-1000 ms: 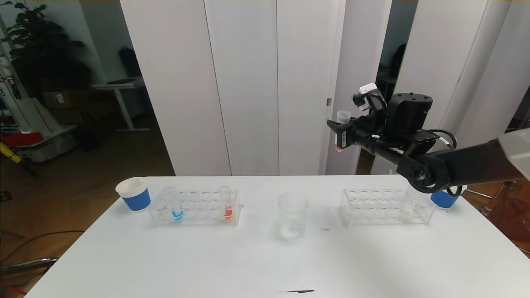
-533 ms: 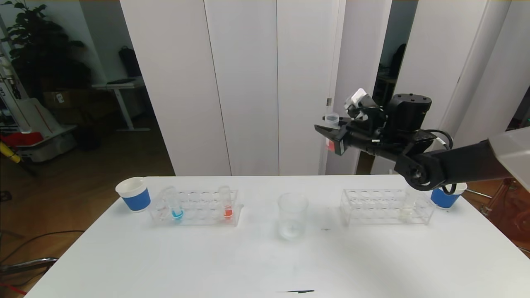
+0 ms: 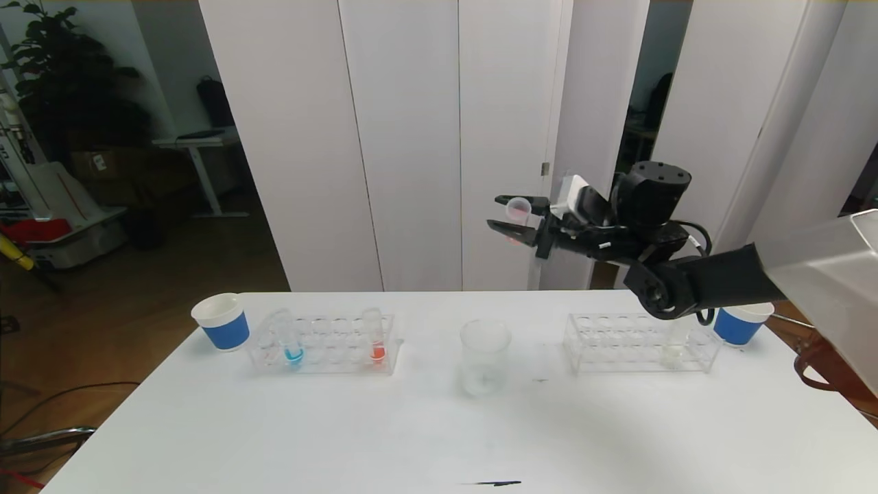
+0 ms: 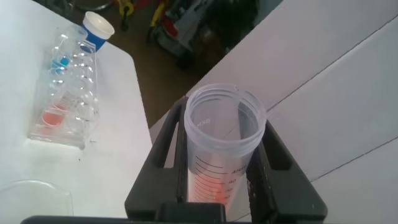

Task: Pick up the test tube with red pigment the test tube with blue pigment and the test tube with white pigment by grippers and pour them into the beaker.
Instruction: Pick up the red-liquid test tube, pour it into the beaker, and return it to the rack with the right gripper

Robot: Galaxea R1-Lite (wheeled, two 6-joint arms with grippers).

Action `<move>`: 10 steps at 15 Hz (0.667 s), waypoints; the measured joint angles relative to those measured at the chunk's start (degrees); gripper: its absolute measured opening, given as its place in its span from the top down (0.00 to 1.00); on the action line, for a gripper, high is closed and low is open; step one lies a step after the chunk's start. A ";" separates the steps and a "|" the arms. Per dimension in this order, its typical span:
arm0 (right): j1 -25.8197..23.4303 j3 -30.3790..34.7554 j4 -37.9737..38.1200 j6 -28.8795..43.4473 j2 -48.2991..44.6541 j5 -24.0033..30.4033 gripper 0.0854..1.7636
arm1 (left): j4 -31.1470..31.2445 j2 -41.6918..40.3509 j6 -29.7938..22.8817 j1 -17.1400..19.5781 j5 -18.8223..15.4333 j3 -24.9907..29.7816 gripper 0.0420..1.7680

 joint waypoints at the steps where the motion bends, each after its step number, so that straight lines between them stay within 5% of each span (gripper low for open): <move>1: -0.04 0.15 -0.33 -2.69 0.54 0.82 0.70 | 0.02 0.00 0.02 -0.02 0.00 0.00 0.02; 10: -0.06 -1.18 4.66 -30.17 4.06 4.43 0.70 | 0.00 0.02 0.02 -0.02 0.00 0.00 0.02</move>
